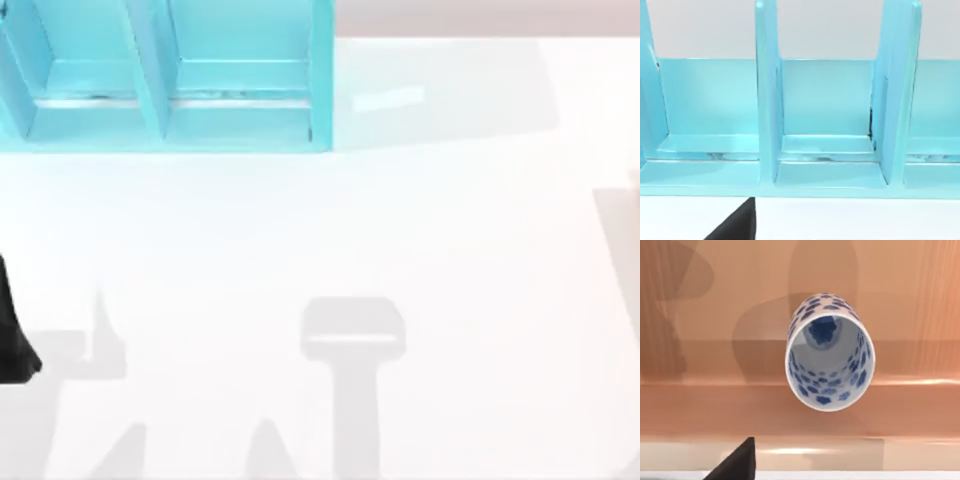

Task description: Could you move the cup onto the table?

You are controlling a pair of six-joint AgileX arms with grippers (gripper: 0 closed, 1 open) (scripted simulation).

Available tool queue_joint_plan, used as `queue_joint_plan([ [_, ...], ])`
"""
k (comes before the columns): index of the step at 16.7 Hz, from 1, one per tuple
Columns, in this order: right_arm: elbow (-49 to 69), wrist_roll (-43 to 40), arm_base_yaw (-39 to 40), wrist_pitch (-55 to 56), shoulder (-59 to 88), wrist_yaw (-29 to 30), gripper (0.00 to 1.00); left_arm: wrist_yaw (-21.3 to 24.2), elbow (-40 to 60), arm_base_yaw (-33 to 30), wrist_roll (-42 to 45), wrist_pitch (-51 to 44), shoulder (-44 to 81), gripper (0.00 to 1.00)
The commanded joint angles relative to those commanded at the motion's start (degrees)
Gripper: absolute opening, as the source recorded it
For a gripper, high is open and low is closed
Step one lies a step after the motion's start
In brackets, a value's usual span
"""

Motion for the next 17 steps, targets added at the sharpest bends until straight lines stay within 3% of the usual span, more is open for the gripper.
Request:
queue_joint_plan([
  [11, -15.9, 0.4, 0.1, 21.5, 5.6, 0.0, 1.00, 0.0, 0.0, 0.0, 0.0, 0.0, 0.0, 1.00],
  [17, -17.4, 0.3, 0.1, 23.4, 6.1, 0.0, 1.00, 0.0, 0.0, 0.0, 0.0, 0.0, 0.0, 1.00],
])
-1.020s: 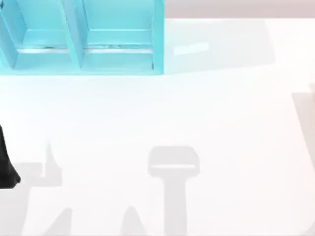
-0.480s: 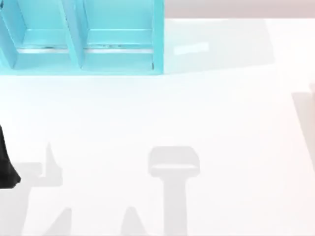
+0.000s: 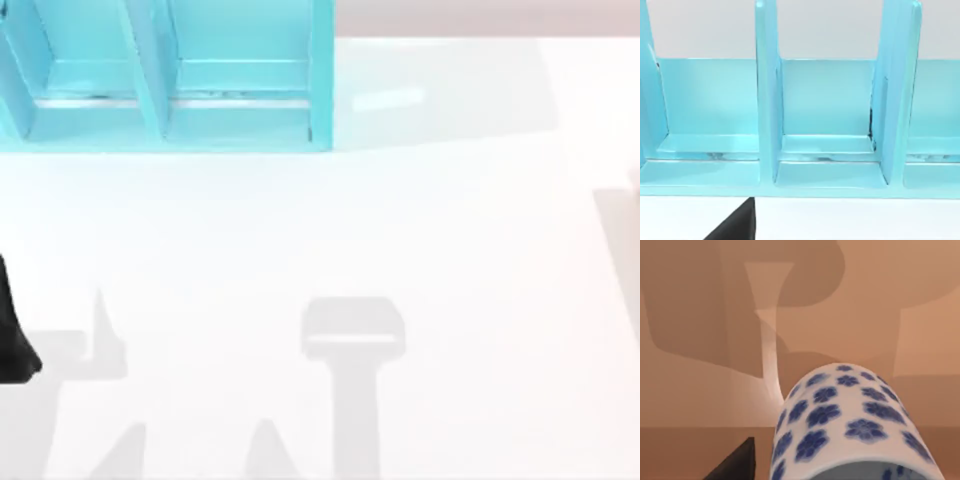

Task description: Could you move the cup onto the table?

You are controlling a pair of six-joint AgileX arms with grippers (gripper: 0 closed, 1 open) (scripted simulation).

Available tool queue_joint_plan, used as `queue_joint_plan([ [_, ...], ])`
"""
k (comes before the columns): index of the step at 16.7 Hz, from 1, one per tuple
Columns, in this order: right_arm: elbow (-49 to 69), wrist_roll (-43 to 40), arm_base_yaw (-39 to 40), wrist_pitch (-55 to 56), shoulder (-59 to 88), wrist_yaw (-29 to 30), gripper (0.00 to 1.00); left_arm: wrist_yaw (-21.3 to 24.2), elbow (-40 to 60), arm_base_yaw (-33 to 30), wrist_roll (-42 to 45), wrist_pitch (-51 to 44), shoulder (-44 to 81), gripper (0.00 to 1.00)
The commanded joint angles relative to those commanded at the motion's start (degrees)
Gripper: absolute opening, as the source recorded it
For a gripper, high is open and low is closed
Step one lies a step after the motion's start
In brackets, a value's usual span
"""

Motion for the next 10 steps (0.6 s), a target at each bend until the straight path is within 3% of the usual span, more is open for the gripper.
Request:
queue_joint_plan([
  [10, 0.0, 0.0, 0.0, 0.0, 0.0, 0.0, 0.25, 0.0, 0.0, 0.0, 0.0, 0.0, 0.0, 1.00],
])
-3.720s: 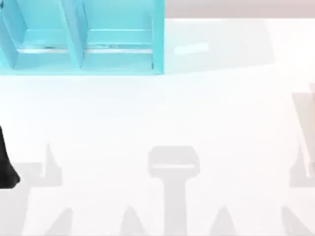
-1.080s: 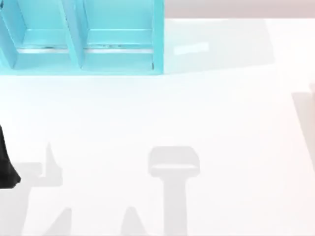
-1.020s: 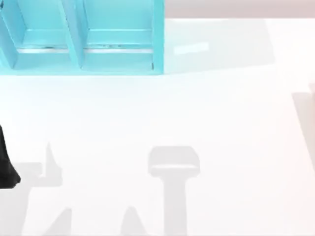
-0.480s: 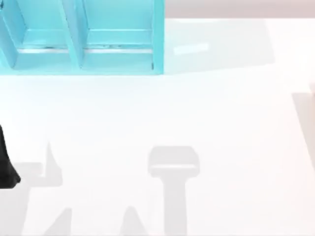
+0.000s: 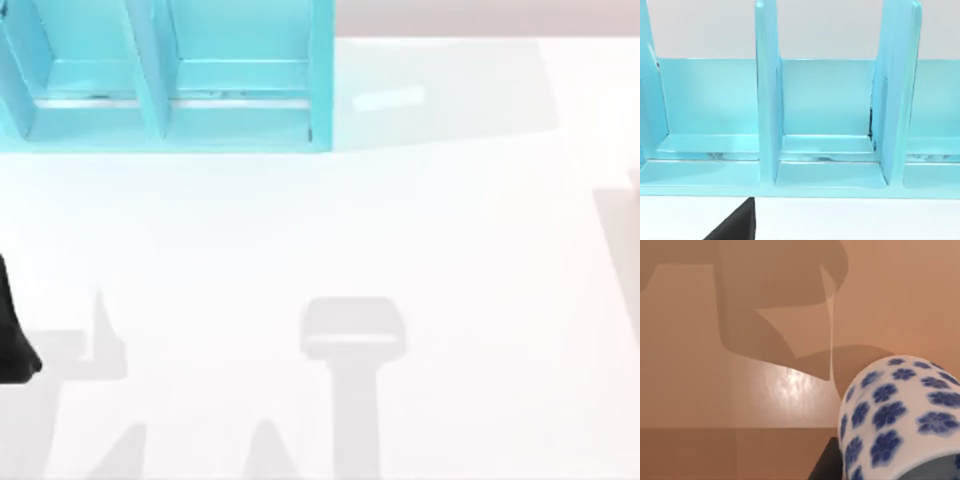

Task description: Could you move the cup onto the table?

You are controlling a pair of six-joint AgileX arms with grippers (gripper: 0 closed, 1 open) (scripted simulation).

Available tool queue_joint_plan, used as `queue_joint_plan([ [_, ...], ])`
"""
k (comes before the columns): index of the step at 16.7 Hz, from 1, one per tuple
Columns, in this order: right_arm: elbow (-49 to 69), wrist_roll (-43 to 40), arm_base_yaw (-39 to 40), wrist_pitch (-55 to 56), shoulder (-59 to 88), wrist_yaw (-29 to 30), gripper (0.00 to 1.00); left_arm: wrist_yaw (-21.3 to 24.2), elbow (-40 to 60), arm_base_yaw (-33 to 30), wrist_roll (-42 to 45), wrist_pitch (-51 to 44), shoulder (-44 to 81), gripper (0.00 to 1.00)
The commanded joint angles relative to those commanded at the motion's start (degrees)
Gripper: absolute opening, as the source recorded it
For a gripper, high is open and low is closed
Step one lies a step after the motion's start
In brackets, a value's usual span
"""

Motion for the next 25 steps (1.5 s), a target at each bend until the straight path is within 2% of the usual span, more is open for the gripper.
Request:
queue_joint_plan([
  [3, 0.0, 0.0, 0.0, 0.0, 0.0, 0.0, 0.02, 0.0, 0.0, 0.0, 0.0, 0.0, 0.0, 1.00],
  [4, 0.0, 0.0, 0.0, 0.0, 0.0, 0.0, 0.00, 0.0, 0.0, 0.0, 0.0, 0.0, 0.0, 1.00],
  [14, 0.6, 0.9, 0.8, -0.9, -0.8, 0.0, 0.00, 0.0, 0.0, 0.0, 0.0, 0.0, 0.0, 1.00],
  [22, 7.3, 17.8, 18.0, -21.9, -13.6, 0.1, 0.00, 0.0, 0.0, 0.0, 0.0, 0.0, 0.0, 1.00],
  [25, 8.9, 21.0, 21.2, -25.3, -16.5, 0.1, 0.00, 0.0, 0.0, 0.0, 0.0, 0.0, 0.0, 1.00],
])
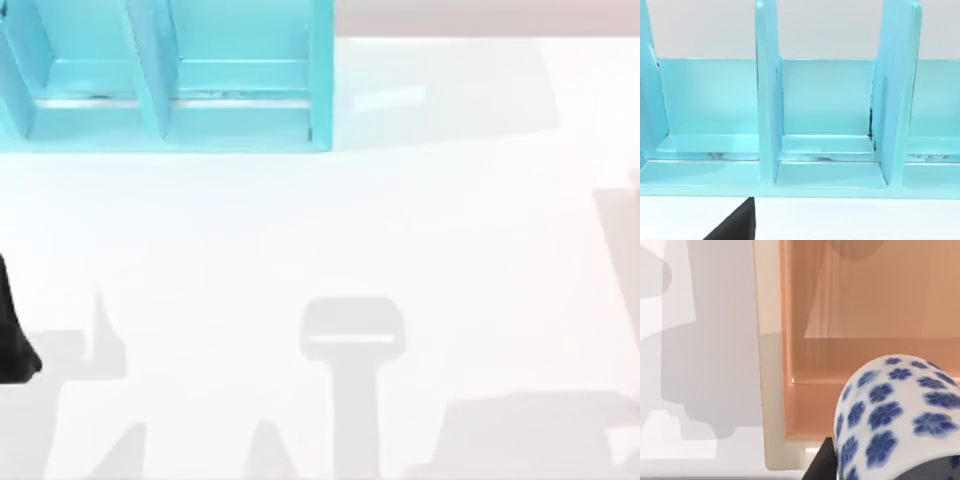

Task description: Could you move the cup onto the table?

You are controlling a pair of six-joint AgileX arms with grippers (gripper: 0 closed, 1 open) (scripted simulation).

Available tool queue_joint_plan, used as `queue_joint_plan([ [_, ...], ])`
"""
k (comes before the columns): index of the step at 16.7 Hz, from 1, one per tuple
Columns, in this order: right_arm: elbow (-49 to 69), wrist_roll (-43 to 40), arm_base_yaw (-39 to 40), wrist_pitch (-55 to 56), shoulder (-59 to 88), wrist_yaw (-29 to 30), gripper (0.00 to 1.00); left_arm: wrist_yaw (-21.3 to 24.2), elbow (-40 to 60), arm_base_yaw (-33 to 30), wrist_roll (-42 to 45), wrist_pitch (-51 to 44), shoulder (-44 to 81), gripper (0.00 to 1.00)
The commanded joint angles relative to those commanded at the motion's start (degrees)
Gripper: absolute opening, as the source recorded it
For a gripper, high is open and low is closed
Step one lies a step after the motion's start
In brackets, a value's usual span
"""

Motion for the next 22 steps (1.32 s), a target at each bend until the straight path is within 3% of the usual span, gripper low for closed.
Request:
queue_joint_plan([
  [5, -0.1, 0.2, -0.1, 0.0, 0.3, -0.1, 0.00, 0.0, 0.0, 0.0, 0.0, 0.0, 0.0, 1.00],
  [9, 6.3, 4.6, 4.2, -1.9, 6.4, -0.1, 0.00, 0.0, 0.0, 0.0, 0.0, 0.0, 0.0, 1.00],
  [18, 46.3, 27.2, 26.5, -9.4, 38.2, -0.2, 0.00, 0.0, 0.0, 0.0, 0.0, 0.0, 0.0, 1.00],
  [22, 58.2, 35.5, 34.9, -10.9, 48.3, -0.2, 0.00, 0.0, 0.0, 0.0, 0.0, 0.0, 0.0, 1.00],
])
